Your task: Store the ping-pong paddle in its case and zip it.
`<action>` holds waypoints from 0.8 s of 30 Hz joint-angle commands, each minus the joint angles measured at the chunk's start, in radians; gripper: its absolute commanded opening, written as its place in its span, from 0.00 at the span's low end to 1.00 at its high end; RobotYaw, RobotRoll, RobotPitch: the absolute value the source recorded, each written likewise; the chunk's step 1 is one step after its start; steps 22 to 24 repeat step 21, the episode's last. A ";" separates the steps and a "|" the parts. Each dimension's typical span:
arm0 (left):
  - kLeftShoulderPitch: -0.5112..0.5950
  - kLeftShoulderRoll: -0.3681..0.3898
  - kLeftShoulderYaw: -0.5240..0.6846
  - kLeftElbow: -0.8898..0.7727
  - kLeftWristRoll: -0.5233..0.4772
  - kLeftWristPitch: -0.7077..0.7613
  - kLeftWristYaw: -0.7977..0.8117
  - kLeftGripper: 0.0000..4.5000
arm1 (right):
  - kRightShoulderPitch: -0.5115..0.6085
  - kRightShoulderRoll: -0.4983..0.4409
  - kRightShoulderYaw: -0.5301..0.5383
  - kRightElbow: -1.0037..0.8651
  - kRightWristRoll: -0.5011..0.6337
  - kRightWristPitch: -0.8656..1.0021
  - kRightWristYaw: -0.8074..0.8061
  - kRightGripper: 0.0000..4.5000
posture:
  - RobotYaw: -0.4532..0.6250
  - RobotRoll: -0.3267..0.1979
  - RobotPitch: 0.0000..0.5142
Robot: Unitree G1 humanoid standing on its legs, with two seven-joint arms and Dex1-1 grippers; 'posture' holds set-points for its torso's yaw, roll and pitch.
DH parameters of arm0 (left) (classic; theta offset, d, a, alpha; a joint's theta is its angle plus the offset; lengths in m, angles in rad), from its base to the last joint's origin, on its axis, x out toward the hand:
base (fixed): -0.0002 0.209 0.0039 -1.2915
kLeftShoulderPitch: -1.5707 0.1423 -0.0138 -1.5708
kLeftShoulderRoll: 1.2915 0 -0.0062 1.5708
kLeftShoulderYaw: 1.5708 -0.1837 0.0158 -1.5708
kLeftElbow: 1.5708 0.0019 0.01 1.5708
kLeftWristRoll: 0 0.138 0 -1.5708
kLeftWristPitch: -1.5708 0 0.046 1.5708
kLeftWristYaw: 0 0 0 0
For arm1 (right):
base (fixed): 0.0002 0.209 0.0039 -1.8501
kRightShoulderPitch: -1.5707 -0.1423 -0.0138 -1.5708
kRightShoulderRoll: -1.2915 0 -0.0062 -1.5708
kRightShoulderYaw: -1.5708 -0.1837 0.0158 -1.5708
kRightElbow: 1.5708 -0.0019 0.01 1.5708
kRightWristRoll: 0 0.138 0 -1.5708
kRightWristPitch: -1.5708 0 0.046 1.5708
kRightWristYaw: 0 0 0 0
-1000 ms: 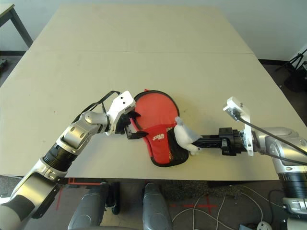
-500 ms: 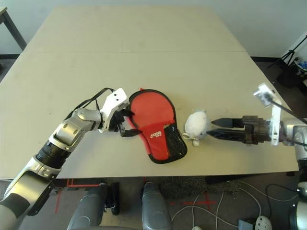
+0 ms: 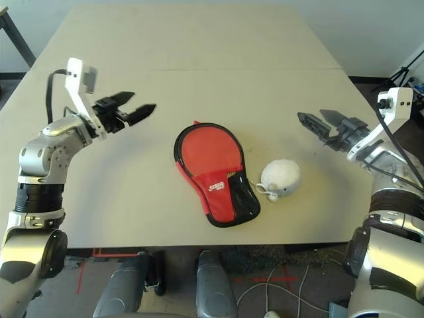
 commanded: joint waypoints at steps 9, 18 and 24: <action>0.100 0.039 0.106 0.241 0.035 -0.313 0.178 1.00 | -0.047 0.031 -0.013 0.159 -0.094 -0.199 -0.303 1.00 | 0.39 0.62 0.43; 0.104 0.054 0.080 0.307 0.049 -0.386 0.178 1.00 | -0.050 0.028 -0.030 0.205 -0.104 -0.190 -0.409 1.00 | 0.39 0.62 0.43; 0.106 0.059 0.072 0.307 0.048 -0.391 0.178 1.00 | -0.042 0.032 -0.030 0.208 -0.104 -0.190 -0.416 1.00 | 0.40 0.62 0.43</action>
